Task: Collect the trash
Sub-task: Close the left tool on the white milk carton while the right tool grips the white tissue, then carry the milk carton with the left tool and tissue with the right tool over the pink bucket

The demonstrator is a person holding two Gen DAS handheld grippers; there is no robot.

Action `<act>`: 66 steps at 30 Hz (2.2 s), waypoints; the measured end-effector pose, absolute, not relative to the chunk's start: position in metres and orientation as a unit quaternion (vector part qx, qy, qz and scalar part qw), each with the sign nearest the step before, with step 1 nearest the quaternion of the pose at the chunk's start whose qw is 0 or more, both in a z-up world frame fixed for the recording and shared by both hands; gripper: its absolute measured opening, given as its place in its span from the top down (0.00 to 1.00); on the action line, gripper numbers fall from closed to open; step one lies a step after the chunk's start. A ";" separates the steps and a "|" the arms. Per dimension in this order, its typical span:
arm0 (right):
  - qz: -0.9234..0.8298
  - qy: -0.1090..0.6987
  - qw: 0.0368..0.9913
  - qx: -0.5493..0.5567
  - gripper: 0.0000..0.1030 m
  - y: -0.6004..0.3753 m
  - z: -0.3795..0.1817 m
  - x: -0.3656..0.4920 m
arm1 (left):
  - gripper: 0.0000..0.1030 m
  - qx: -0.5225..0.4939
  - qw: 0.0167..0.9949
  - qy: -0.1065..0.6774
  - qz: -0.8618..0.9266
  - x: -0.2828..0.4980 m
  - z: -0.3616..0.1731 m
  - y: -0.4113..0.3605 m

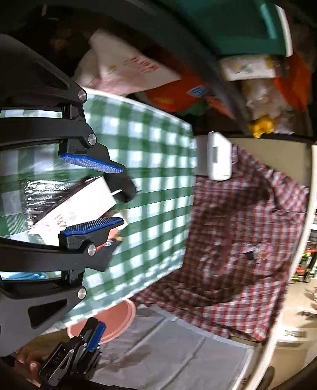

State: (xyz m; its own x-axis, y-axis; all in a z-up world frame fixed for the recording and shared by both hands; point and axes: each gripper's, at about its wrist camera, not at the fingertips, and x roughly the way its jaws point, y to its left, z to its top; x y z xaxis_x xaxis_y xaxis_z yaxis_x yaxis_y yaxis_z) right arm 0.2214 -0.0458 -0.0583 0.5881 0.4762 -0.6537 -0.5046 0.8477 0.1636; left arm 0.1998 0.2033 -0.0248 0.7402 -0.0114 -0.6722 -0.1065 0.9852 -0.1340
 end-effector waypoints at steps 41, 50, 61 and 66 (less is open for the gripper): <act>0.260 0.428 0.859 -0.109 0.85 -0.028 -0.123 0.225 | 0.50 -0.129 0.869 0.463 0.117 0.221 -0.107 0.162; 0.255 0.384 0.882 -0.100 0.86 -0.031 -0.097 0.213 | 0.53 -0.138 0.875 0.422 0.193 0.203 -0.067 0.154; 0.225 0.319 0.919 -0.063 0.86 -0.056 -0.052 0.207 | 0.53 -0.109 0.905 0.364 0.189 0.197 -0.019 0.126; 0.215 0.297 0.929 -0.045 0.86 -0.072 -0.027 0.205 | 0.53 -0.102 0.916 0.352 0.164 0.198 -0.009 0.104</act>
State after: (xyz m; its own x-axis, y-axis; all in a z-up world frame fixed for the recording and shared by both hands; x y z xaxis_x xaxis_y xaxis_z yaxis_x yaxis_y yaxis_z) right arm 0.2045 -0.0715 -0.0275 0.7304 0.3736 -0.5718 -0.4270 0.9031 0.0447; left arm 0.1984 0.1044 -0.0087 0.6984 0.2294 -0.6779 -0.3731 0.9250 -0.0713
